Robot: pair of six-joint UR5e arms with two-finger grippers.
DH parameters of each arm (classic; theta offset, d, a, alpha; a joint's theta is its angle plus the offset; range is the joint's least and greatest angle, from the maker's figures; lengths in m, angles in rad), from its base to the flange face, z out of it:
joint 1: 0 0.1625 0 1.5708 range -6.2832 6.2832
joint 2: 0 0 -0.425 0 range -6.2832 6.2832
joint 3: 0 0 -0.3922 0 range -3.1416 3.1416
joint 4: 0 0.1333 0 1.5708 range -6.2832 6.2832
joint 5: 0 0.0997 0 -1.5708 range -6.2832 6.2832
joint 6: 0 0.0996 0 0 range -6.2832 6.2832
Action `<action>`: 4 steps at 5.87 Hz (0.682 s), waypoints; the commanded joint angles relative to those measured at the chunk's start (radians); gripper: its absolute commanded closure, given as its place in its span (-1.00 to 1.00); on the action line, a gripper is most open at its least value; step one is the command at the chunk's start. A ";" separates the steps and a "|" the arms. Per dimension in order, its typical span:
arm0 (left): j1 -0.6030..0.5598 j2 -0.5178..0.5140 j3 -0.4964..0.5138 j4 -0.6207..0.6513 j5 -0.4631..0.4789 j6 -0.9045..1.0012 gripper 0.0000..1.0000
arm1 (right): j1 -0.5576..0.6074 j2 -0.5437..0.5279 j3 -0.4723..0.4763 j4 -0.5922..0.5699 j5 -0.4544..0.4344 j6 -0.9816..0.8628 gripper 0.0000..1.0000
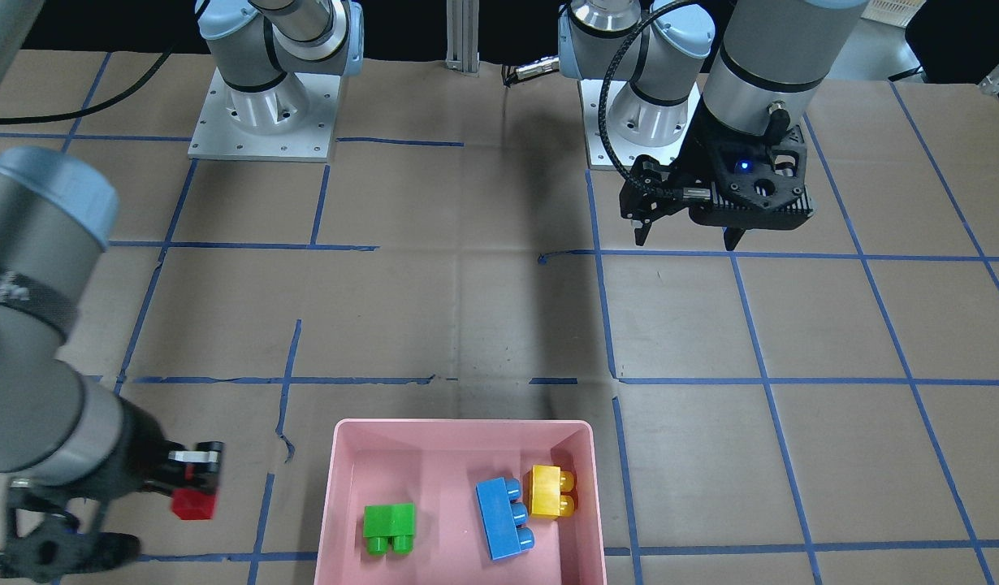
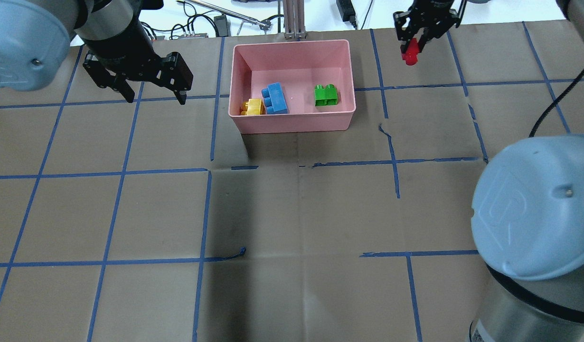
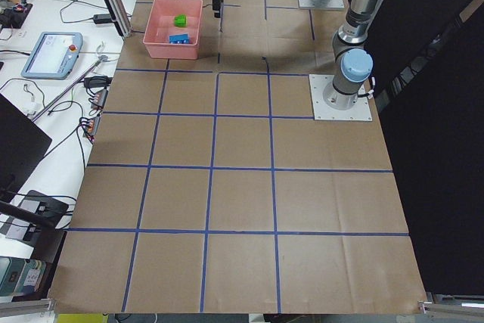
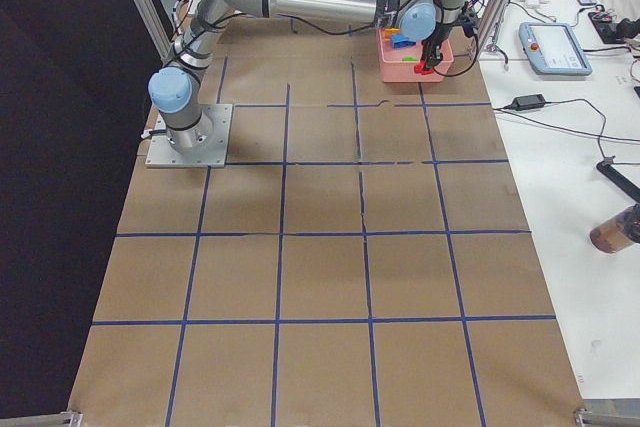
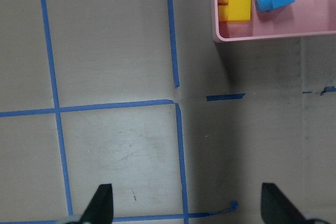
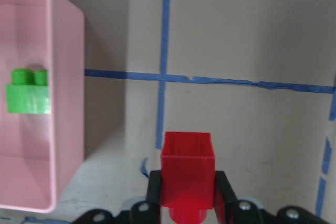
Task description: Put all blocks into box
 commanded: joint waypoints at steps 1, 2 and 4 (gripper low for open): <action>0.000 0.002 0.000 -0.002 0.000 0.000 -0.99 | 0.147 0.086 -0.055 -0.007 0.127 0.204 0.54; 0.000 0.005 0.000 -0.002 0.000 0.000 -0.99 | 0.163 0.126 -0.053 -0.089 0.127 0.205 -0.62; 0.000 0.005 0.000 -0.004 0.002 0.000 -0.99 | 0.161 0.125 -0.053 -0.107 0.127 0.206 -1.00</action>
